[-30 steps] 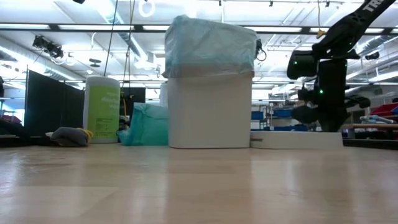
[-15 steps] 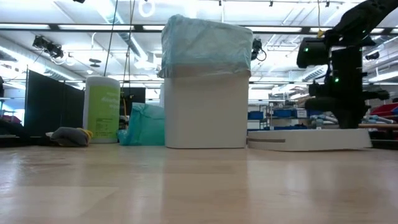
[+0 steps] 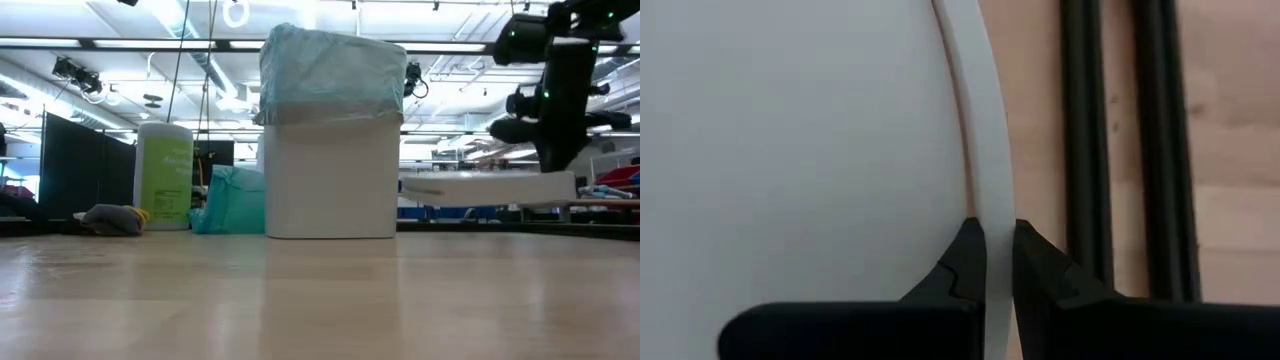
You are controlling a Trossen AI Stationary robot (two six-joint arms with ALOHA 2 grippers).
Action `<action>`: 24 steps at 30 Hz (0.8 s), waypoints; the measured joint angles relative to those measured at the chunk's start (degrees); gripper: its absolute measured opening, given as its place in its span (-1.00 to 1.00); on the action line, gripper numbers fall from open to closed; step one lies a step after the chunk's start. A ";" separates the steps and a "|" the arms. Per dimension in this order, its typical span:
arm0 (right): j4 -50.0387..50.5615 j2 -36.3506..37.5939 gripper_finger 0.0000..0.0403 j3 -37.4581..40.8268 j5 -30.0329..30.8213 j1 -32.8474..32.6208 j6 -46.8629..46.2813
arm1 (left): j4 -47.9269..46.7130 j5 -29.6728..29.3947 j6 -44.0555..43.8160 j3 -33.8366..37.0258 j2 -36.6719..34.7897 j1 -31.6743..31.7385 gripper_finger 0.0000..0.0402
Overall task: Place trash/remove bag and relplace
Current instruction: Put the white trash lid on the white trash bin
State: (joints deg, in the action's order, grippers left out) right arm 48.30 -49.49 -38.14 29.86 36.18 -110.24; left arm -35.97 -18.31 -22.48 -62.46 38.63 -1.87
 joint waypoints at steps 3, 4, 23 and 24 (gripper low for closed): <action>0.00 0.08 -0.91 -2.29 2.18 0.68 1.23 | 0.01 -0.06 0.00 0.00 0.04 0.00 -0.85; 0.00 0.08 -0.91 -3.10 3.15 0.83 1.40 | -0.02 -0.06 0.00 0.00 0.10 0.00 -0.85; -7.86 -1.50 -0.91 -24.22 7.28 15.42 25.52 | 0.01 -0.39 1.29 0.00 0.50 0.00 -0.85; -8.44 -1.99 -0.91 -25.64 6.59 16.11 27.37 | 0.01 -0.41 1.29 0.00 0.54 0.00 -0.85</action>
State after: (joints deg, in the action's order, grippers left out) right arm 39.86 -51.47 -63.78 36.45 52.29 -82.87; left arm -35.97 -18.72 -21.19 -62.46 39.17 -1.87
